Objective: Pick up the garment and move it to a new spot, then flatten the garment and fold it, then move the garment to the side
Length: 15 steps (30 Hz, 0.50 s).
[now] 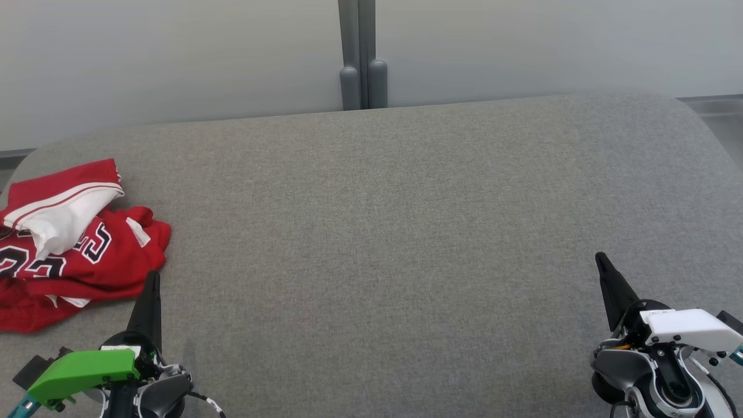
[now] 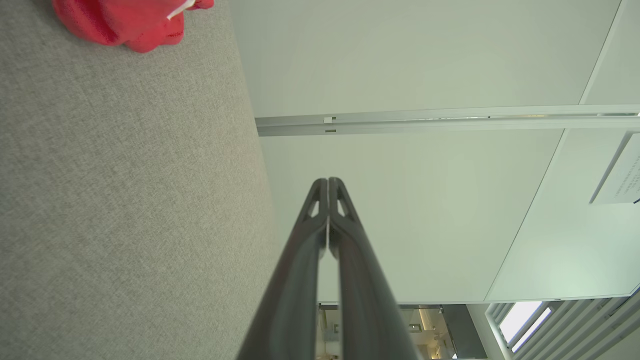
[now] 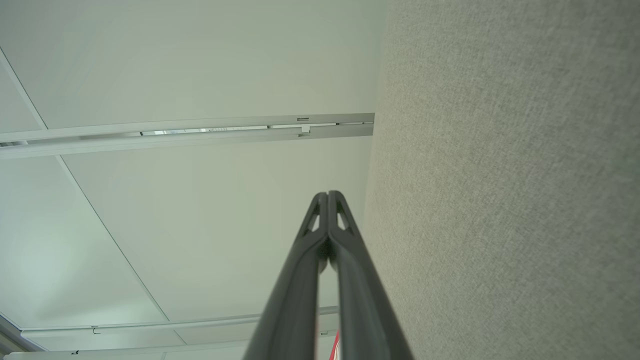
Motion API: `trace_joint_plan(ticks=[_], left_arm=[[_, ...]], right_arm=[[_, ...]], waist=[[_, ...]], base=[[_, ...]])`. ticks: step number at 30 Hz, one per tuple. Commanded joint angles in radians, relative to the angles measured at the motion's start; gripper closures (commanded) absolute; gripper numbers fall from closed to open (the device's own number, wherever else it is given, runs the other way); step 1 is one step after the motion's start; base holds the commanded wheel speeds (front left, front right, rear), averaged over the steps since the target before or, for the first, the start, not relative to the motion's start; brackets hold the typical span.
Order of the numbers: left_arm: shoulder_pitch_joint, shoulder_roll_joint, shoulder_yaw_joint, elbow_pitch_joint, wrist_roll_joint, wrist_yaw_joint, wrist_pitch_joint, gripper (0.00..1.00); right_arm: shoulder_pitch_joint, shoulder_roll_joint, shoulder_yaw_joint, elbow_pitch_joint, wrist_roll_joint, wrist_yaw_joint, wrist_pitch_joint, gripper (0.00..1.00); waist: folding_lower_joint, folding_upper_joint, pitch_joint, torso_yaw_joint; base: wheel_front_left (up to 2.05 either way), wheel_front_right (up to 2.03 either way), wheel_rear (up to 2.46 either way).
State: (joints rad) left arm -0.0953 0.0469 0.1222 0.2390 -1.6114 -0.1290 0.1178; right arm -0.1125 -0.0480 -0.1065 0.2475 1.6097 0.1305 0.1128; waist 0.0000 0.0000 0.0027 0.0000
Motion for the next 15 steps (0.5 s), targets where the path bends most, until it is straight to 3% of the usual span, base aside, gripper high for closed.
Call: trace_joint_plan(ticks=[1,15], left_arm=[[-0.015,0.006,0.001,-0.001,-0.003,-0.004,0.002,1.00],[-0.015,0.006,0.001,-0.001,-0.003,-0.004,0.002,1.00]], right_arm=[[0.003,-0.004,-0.002,-0.004,0.007,0.000,0.000,1.00],[0.003,-0.004,-0.002,-0.004,0.007,0.000,0.000,1.00]], waist=[[0.0000,0.0000,0.000,0.000],[0.0000,0.0000,0.000,0.000]], base=[[0.00,0.00,0.00],[0.00,0.00,0.00]])
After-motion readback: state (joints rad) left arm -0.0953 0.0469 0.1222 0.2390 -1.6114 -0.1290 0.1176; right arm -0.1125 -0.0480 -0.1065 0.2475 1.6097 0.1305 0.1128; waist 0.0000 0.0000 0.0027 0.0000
